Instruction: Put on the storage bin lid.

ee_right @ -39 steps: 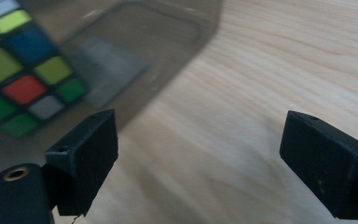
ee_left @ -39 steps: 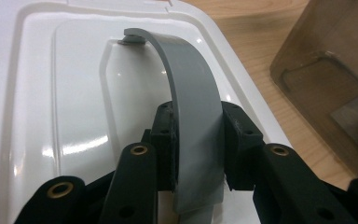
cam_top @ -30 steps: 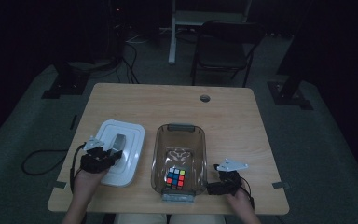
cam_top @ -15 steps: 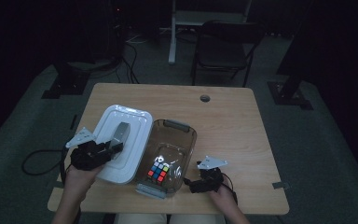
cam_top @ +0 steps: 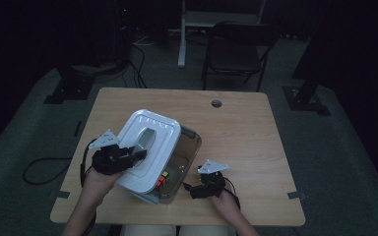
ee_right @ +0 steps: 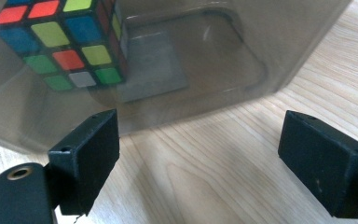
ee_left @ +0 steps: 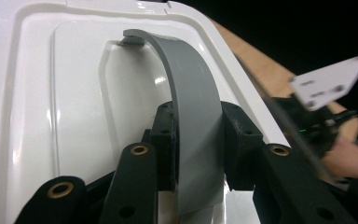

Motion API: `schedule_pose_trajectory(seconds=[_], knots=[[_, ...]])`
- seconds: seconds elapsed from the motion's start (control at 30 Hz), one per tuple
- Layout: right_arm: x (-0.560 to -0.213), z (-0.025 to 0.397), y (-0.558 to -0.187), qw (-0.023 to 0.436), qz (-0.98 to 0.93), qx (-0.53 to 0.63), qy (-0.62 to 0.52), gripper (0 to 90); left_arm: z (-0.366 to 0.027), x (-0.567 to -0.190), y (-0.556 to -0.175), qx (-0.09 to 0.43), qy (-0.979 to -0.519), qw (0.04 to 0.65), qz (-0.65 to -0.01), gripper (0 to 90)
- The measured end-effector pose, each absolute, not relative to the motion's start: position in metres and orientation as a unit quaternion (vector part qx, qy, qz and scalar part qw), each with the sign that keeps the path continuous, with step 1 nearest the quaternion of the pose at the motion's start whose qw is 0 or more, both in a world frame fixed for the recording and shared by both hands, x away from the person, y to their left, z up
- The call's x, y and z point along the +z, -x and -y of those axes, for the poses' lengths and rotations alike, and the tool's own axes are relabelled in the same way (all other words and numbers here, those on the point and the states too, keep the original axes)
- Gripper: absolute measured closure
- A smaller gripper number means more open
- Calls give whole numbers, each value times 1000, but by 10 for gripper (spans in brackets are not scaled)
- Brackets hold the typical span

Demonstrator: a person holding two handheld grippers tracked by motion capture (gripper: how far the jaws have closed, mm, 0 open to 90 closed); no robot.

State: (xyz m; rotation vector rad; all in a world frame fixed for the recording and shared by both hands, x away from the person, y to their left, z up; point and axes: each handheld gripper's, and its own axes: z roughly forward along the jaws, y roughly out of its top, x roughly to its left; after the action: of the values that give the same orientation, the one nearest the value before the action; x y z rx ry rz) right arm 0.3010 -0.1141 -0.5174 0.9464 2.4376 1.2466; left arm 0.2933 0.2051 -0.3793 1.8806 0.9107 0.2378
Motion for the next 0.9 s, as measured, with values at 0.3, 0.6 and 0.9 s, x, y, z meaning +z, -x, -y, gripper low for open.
schedule_pose_trajectory(seconds=[0.3, 0.6, 0.9], knots=[[-518, 125, -297, 131, -834, 426, -327, 124, -174, -383, -299, 79, -793, 487, -358, 704], [-513, 150, -299, 148, -813, 436, -356, 124, -160, -393, -307, 52, -796, 470, -378, 702], [-511, 160, -301, 156, -805, 438, -369, 124, -151, -393, -306, 62, -803, 456, -379, 695]])
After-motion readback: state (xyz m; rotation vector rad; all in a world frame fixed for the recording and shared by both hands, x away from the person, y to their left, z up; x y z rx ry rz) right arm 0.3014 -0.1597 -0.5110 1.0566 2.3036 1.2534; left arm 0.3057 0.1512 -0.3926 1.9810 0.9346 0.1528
